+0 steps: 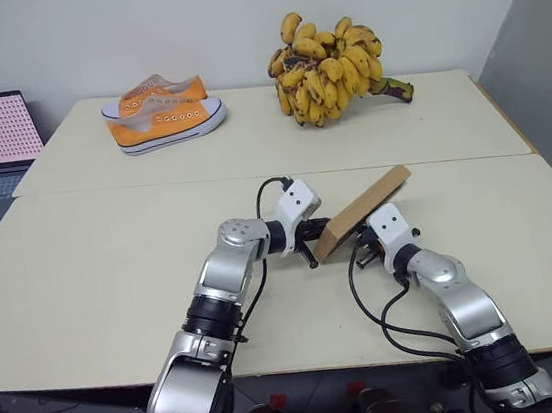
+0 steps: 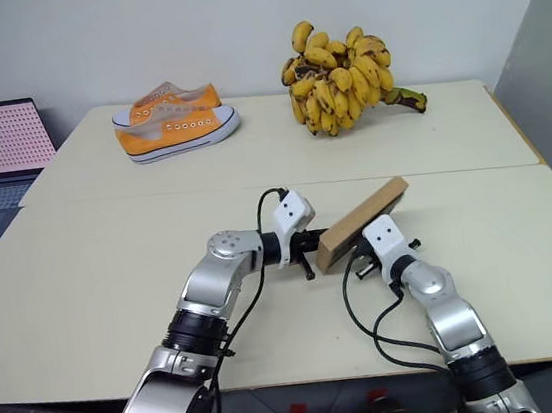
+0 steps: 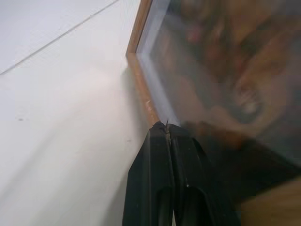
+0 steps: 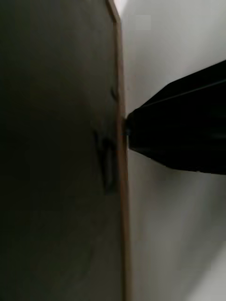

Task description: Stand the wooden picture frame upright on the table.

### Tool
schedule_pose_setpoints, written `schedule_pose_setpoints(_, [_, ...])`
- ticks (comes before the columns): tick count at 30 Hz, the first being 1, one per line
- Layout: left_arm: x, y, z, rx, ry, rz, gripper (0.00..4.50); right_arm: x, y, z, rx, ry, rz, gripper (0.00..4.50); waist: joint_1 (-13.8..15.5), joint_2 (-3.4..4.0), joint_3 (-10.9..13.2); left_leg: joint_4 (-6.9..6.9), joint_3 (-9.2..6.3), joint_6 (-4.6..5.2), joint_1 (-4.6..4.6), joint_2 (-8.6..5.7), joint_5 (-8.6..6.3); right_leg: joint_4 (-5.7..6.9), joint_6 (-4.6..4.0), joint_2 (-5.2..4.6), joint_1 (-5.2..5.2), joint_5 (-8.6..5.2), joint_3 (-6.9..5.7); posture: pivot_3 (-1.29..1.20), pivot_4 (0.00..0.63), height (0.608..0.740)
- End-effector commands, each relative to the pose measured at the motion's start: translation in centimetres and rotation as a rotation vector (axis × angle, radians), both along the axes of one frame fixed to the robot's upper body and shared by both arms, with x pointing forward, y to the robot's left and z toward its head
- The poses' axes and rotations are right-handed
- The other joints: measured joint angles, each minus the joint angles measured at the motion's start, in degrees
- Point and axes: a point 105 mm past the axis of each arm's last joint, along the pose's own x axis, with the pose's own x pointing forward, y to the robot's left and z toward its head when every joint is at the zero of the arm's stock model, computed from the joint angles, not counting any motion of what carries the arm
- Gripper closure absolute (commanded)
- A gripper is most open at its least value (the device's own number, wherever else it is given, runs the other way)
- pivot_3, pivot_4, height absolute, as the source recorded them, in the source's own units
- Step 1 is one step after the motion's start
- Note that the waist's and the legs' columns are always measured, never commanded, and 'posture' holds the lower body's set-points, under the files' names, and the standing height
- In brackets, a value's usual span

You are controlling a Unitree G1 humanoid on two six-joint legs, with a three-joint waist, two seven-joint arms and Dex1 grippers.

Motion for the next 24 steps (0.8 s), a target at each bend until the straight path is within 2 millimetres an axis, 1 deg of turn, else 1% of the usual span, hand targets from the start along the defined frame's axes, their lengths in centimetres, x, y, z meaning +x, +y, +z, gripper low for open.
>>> schedule_pose_setpoints(1, [-0.5, 1.2, -0.2, 0.063, -0.032, -0.021, 4.46, 0.3, -1.2, 1.4, -0.035, -0.047, 0.002, 4.50, 0.0, 0.00, 0.0, 0.00, 0.00, 0.00, 0.00, 0.00, 0.00, 0.00, 0.00, 0.00, 0.00, 0.00, -0.01, 0.00, 0.150, 0.740])
schedule_pose_setpoints(6, [0.9, 3.6, 0.0, 0.088, -0.036, 0.050, 4.46, 0.8, -3.1, 1.5, -0.062, -0.047, -0.037, 4.50, 0.1, 0.00, 0.0, 0.00, -0.01, 0.01, 0.01, 0.00, 0.00, -0.01, 0.00, 0.00, 0.00, 0.00, -0.01, 0.00, 0.150, 0.740])
schedule_pose_setpoints(8, [1.5, 4.1, 0.3, 0.086, -0.043, 0.077, 4.46, 0.9, -3.3, 1.5, -0.064, -0.047, -0.041, 4.50, 0.1, 0.00, 0.0, 0.00, -0.01, 0.01, 0.01, 0.00, 0.00, -0.01, 0.00, 0.00, 0.00, 0.00, -0.02, 0.00, 0.150, 0.740])
schedule_pose_setpoints(10, [2.1, 4.2, 0.6, 0.079, -0.050, 0.096, 4.46, 1.0, -3.1, 1.6, -0.063, -0.050, -0.039, 4.50, 0.1, 0.00, 0.0, 0.00, -0.01, 0.01, 0.01, 0.00, 0.00, -0.01, 0.00, 0.00, 0.00, 0.00, -0.02, 0.00, 0.150, 0.740])
schedule_pose_setpoints(16, [2.5, 3.1, 0.8, 0.053, -0.059, 0.096, 4.46, 1.7, -1.9, 2.6, -0.065, -0.074, -0.011, 4.50, 0.1, 0.00, 0.0, 0.00, 0.00, 0.01, 0.00, 0.00, 0.00, -0.01, 0.00, 0.00, -0.01, 0.00, -0.02, 0.00, 0.150, 0.740])
schedule_pose_setpoints(20, [2.7, 2.8, 0.4, 0.049, -0.054, 0.102, 4.46, 2.1, -0.6, 4.0, -0.067, -0.102, 0.038, 4.50, 0.1, 0.00, 0.0, -0.02, -0.01, 0.01, 0.00, 0.02, 0.00, 0.00, 0.00, 0.01, -0.04, 0.00, -0.02, 0.00, 0.150, 0.740])
schedule_pose_setpoints(23, [3.1, 3.6, -0.3, 0.066, -0.056, 0.127, 4.46, 2.2, 0.5, 5.1, -0.073, -0.125, 0.080, 4.50, 0.0, 0.01, 0.0, -0.03, 0.00, 0.01, 0.00, 0.02, 0.00, 0.00, 0.00, 0.02, -0.05, 0.00, -0.02, 0.00, 0.150, 0.740])
schedule_pose_setpoints(24, [3.4, 4.3, -0.5, 0.077, -0.058, 0.148, 4.46, 2.2, 0.9, 5.5, -0.077, -0.133, 0.096, 4.50, 0.0, 0.01, 0.0, -0.03, 0.00, 0.01, 0.00, 0.01, 0.00, 0.00, 0.00, 0.02, -0.05, 0.00, -0.02, 0.00, 0.150, 0.740])
